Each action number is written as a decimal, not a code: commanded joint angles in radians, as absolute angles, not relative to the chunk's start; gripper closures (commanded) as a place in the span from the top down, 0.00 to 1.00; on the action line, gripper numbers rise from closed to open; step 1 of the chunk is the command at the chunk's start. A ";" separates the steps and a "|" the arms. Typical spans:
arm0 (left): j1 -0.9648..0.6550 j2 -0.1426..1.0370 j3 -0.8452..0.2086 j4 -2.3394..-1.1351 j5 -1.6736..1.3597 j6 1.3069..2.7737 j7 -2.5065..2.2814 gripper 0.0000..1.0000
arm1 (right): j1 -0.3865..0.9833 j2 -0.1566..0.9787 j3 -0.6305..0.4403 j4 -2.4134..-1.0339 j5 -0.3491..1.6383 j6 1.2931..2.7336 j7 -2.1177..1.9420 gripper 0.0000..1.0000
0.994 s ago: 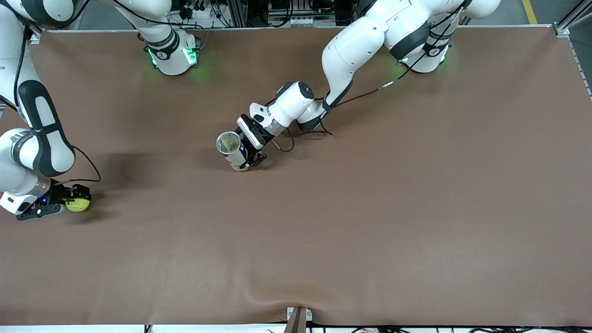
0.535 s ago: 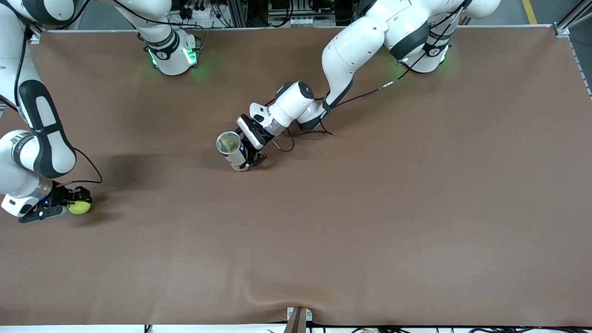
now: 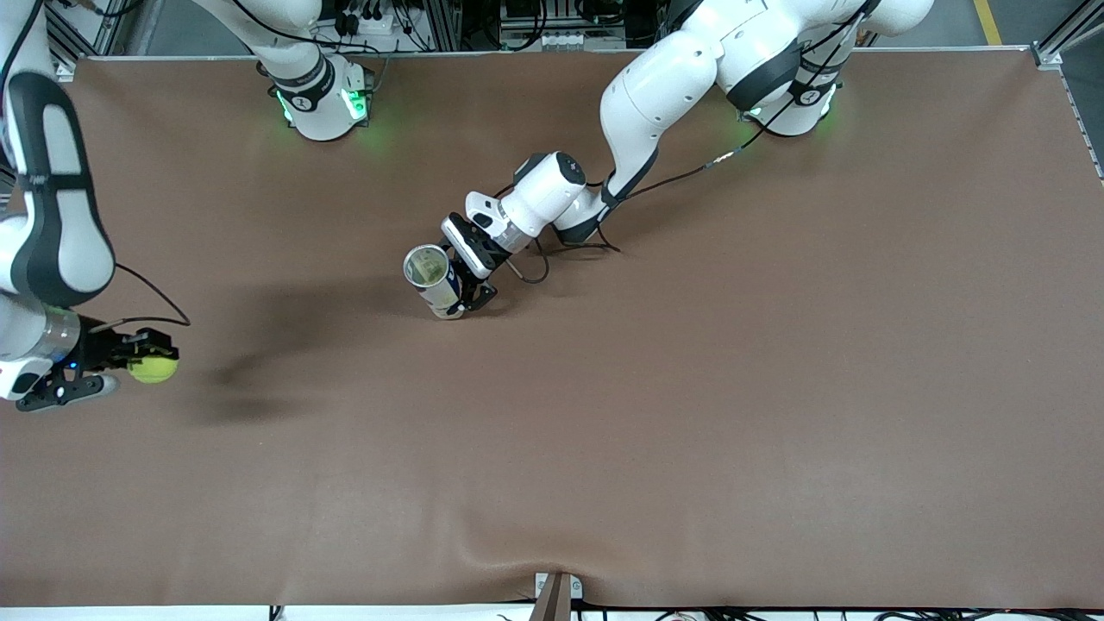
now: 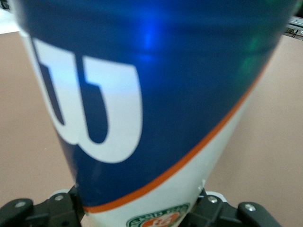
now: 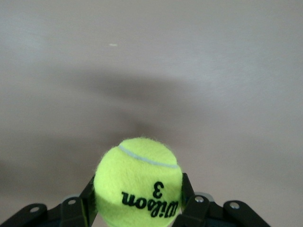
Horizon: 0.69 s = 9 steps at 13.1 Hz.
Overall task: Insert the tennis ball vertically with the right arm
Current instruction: 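Carry the second ball to the can opening with the right gripper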
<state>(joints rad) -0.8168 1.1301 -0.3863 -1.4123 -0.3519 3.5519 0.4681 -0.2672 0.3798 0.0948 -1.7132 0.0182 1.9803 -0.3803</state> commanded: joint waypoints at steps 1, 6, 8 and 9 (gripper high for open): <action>-0.828 1.118 -0.382 -1.433 -0.374 3.554 0.465 0.82 | -0.149 0.278 0.087 -1.746 0.025 1.884 -0.171 0.00; -0.828 1.118 -0.382 -1.434 -0.374 3.554 0.465 0.83 | 0.156 0.198 0.092 -1.732 0.029 1.764 0.365 0.00; -0.828 1.118 -0.382 -1.434 -0.374 3.554 0.465 0.83 | 0.294 0.195 0.087 -1.714 0.028 1.752 0.550 0.00; -0.828 1.120 -0.382 -1.433 -0.374 3.554 0.465 0.83 | 0.331 0.196 0.089 -1.712 0.028 1.753 0.608 0.00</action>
